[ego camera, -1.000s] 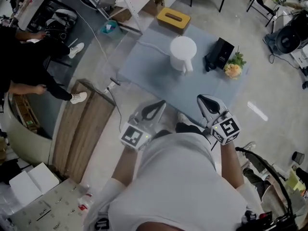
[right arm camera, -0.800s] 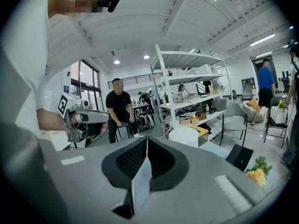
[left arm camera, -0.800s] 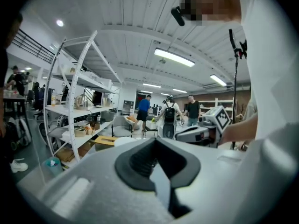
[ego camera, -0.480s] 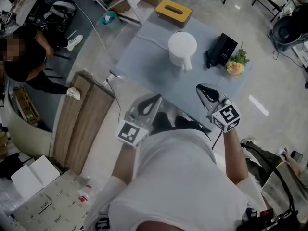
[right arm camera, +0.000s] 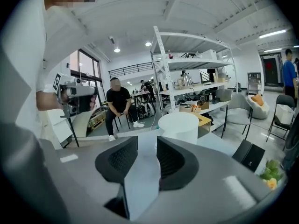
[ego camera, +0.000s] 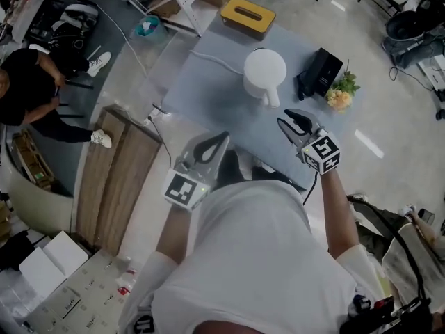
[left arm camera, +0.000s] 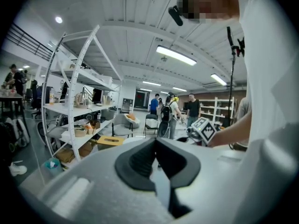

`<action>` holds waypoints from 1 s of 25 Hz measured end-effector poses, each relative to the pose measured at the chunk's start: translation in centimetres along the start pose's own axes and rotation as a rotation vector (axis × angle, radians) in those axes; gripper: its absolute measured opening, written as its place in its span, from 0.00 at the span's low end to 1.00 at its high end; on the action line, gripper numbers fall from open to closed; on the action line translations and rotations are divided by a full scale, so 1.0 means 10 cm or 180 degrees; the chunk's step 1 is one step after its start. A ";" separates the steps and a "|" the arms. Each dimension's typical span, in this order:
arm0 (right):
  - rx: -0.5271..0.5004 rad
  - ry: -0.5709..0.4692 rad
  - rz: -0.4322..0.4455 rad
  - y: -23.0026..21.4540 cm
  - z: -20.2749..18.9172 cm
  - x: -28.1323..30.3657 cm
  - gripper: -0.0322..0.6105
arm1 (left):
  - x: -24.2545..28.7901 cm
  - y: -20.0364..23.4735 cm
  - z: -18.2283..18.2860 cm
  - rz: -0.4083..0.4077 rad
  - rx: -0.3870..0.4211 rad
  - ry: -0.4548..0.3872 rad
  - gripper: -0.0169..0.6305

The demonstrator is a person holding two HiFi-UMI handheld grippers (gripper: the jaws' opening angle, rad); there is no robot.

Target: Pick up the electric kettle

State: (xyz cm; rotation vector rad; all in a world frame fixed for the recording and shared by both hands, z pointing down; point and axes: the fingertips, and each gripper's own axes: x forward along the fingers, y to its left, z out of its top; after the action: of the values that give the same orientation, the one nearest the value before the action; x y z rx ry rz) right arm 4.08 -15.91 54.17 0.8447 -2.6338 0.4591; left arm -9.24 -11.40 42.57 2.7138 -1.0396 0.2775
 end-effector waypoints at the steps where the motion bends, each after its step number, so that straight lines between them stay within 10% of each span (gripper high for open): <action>1: -0.0028 0.0059 0.0007 -0.03 -0.03 0.05 0.26 | 0.00 0.04 -0.01 0.0001 0.0006 0.0019 0.03; 25: -0.0304 0.0715 0.0365 -0.41 -0.54 0.81 0.46 | -0.03 0.36 -0.25 0.0105 -0.0131 0.0218 0.03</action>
State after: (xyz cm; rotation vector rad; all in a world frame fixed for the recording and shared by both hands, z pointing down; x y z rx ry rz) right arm 1.52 -20.95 63.13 0.5787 -2.4821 0.4266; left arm -12.12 -13.10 45.33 2.6334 -1.0599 0.3480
